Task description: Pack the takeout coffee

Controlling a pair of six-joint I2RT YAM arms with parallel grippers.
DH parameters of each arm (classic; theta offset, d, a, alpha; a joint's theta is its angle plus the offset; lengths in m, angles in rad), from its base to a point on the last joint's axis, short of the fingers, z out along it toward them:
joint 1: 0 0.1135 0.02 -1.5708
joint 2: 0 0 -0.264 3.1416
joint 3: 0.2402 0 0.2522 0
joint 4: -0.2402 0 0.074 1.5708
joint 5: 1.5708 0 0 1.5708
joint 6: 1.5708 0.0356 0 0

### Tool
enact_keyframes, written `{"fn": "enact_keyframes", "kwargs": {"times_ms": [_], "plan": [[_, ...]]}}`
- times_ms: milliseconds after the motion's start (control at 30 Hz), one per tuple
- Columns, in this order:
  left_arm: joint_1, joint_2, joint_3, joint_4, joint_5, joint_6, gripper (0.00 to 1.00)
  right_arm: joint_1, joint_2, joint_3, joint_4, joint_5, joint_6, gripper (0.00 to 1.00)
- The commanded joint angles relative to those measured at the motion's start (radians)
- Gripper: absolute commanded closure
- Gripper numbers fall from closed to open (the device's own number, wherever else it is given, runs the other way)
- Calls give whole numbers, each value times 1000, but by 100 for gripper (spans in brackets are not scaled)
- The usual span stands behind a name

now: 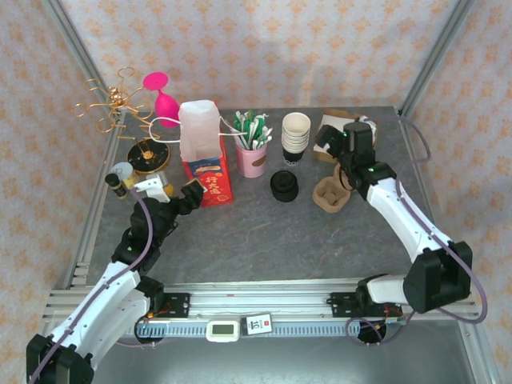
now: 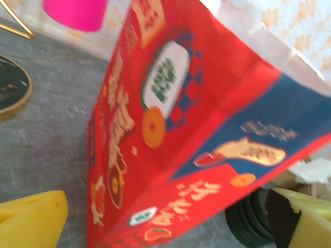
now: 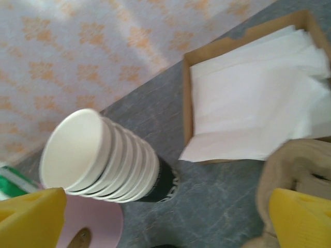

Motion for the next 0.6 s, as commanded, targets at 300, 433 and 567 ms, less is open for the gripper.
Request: {"fn": "enact_keyframes", "kwargs": {"times_ms": [300,433,567], "plan": [[-322,118,154,-97,-170,41,2,96,326,396,-254,104,-60,17],[-390,195,214,-82,-165,66,1,99,421,504,-307,125,-70,26],[-420,258,256,-80,-157,79,1,99,476,574,-340,132,-79,36]]}}
